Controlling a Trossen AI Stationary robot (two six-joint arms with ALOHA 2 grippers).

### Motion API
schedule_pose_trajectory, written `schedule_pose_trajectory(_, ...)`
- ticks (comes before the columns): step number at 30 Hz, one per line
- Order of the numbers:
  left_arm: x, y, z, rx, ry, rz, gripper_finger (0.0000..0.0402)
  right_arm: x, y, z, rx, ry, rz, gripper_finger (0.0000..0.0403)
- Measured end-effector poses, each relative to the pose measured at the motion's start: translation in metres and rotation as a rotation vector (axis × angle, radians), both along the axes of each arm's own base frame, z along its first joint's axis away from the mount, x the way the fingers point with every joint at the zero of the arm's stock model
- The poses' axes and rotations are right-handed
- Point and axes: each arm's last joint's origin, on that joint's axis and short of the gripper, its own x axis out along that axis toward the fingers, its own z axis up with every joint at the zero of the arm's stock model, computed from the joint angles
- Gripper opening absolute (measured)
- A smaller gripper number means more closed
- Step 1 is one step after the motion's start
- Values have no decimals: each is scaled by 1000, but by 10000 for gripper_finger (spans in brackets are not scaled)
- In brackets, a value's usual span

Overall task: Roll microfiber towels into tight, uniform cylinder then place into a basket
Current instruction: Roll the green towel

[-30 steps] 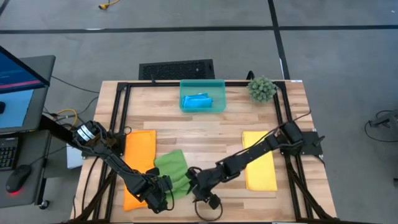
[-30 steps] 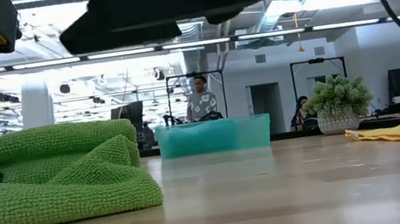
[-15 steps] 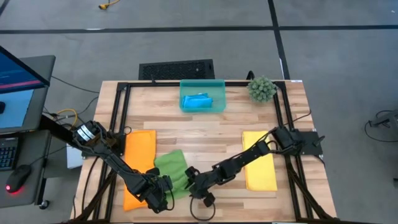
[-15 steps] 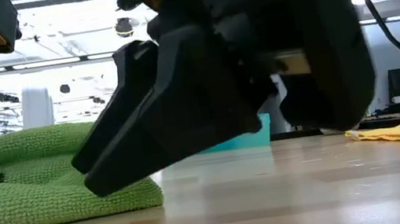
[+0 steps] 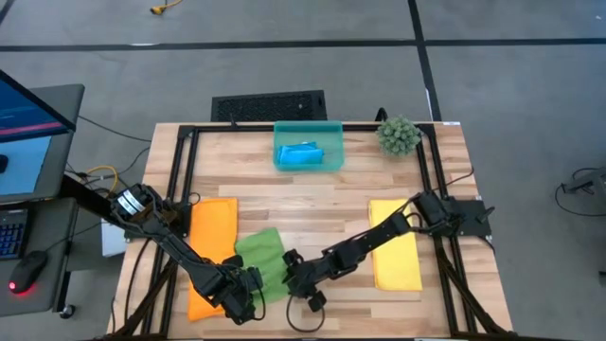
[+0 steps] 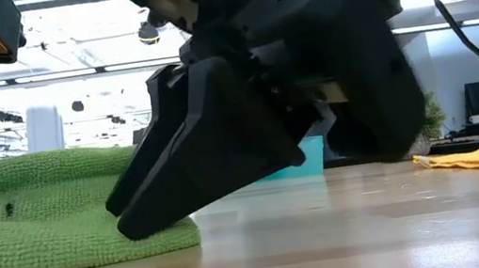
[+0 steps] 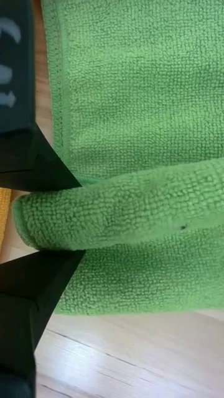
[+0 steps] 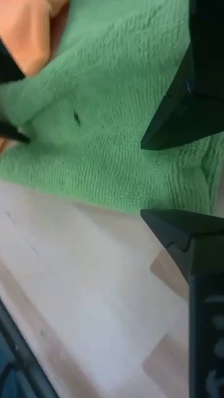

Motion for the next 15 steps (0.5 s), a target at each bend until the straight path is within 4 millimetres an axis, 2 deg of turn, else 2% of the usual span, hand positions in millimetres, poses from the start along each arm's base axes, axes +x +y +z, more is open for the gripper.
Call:
schedule_pose_trajectory(5, 0, 0, 0, 0, 0, 0, 135, -2, 3, 0, -1, 1, 9, 187)
schedule_pose_trajectory(12, 4, -4, 7, -12, -26, -17, 135, 1, 7, -22, -4, 21, 15, 186)
schedule_pose_trajectory(15, 7, -7, 13, -15, -44, -45, 135, 2, 5, -25, 9, 23, -23, 186)
